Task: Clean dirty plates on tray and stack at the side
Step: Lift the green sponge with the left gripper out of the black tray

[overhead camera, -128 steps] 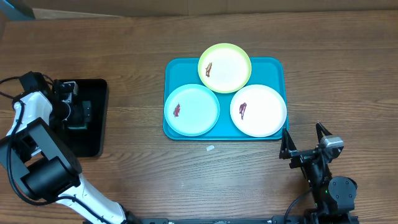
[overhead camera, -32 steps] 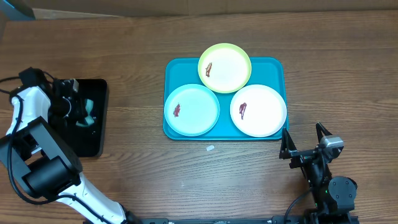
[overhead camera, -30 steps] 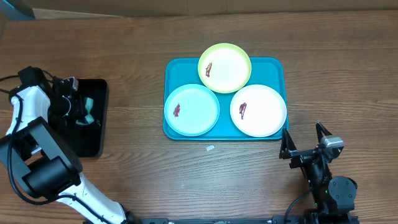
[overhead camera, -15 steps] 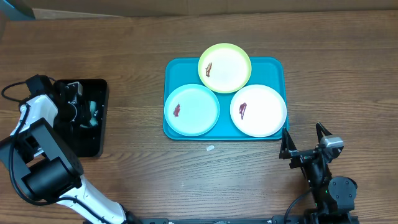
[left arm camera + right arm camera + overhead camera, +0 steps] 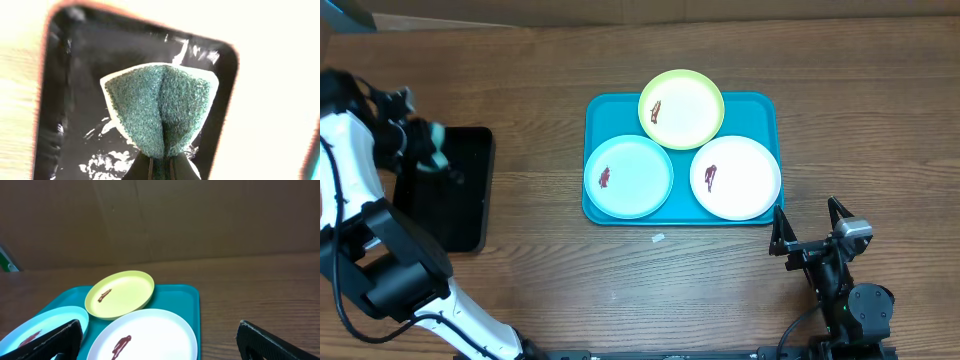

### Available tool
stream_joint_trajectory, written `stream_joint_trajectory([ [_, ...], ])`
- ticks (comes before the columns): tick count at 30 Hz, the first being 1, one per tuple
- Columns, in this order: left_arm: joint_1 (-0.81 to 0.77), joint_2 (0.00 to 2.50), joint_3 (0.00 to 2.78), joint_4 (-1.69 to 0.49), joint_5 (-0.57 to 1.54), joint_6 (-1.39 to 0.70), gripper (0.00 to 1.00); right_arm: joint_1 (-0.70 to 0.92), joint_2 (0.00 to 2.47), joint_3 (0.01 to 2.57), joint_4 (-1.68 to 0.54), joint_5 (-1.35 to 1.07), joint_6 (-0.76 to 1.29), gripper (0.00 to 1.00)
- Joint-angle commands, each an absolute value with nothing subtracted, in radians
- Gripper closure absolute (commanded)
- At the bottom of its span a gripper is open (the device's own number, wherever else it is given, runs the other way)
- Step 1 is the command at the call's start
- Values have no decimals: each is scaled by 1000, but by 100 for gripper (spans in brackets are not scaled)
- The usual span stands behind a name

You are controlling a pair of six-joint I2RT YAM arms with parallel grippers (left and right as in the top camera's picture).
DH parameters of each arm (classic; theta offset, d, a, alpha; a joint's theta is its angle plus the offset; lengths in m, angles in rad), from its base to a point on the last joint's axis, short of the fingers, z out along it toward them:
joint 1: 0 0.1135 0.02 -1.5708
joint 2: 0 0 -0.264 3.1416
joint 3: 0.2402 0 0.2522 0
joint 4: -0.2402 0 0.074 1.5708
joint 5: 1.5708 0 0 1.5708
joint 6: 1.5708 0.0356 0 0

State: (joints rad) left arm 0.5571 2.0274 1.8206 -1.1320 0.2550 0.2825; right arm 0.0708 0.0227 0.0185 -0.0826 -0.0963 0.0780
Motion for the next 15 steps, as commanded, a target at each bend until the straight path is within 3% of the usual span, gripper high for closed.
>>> stream_joint_trajectory([
  [1,562,2027,1880,-1167,337,251,96,65,22,8,-77,-82,78,0],
  [15,566,2028,1667,-1149,283,224,96,65,22,8,-77,-83,78,0],
])
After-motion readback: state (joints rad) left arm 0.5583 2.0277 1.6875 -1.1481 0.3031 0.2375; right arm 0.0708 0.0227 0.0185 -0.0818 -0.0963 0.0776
